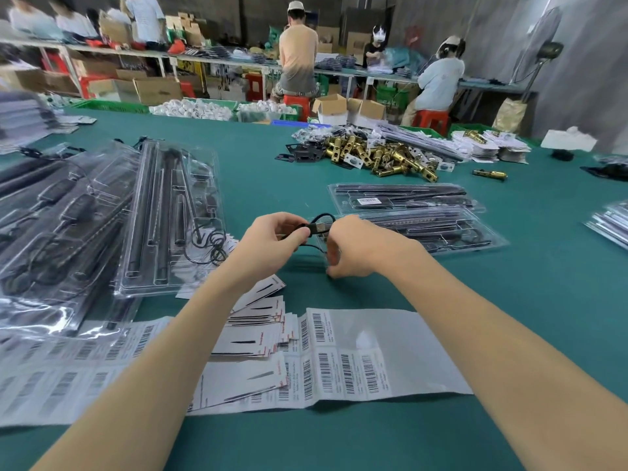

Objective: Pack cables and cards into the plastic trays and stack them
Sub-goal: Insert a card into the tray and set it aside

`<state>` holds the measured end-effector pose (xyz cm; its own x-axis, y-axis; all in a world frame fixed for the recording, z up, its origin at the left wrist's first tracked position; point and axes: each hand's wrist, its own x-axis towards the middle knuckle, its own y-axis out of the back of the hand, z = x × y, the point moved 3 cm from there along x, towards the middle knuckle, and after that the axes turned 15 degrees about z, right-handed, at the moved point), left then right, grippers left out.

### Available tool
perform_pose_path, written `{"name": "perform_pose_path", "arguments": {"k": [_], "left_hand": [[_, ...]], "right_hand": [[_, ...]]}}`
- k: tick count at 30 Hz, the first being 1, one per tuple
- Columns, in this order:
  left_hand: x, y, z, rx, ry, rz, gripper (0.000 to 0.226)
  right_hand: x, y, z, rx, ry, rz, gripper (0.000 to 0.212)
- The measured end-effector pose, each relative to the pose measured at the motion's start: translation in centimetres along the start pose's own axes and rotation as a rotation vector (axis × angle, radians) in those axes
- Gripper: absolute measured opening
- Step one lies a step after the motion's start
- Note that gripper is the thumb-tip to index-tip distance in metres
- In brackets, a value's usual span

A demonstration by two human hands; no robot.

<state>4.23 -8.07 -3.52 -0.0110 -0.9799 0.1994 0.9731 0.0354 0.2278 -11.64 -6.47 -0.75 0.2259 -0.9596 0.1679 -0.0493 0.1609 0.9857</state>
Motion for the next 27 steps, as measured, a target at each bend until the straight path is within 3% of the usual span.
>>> {"name": "perform_pose_path", "arguments": {"k": [9, 15, 19, 24, 27], "left_hand": [[0.1, 0.1, -0.1, -0.088, 0.027, -0.003, 0.011], [-0.1, 0.1, -0.2, -0.080, 0.041, 0.001, 0.011], [-0.1, 0.0, -0.2, -0.053, 0.035, 0.006, 0.011], [0.1, 0.2, -0.6, -0.104, 0.083, 0.047, 0.010], [0.0, 0.1, -0.8, -0.094, 0.079, 0.042, 0.010]], "right_hand": [[-0.1, 1.2, 2.3, 0.193, 0.060, -0.070, 0.010], [0.1, 0.5, 0.4, 0.024, 0.079, -0.039, 0.016], [0.0, 0.4, -0.3, -0.049, 0.093, -0.037, 0.008], [0.4, -0.1, -1.3, -0.151, 0.122, 0.008, 0.028], [0.3, 0.3, -0.3, -0.092, 0.138, 0.062, 0.009]]}}
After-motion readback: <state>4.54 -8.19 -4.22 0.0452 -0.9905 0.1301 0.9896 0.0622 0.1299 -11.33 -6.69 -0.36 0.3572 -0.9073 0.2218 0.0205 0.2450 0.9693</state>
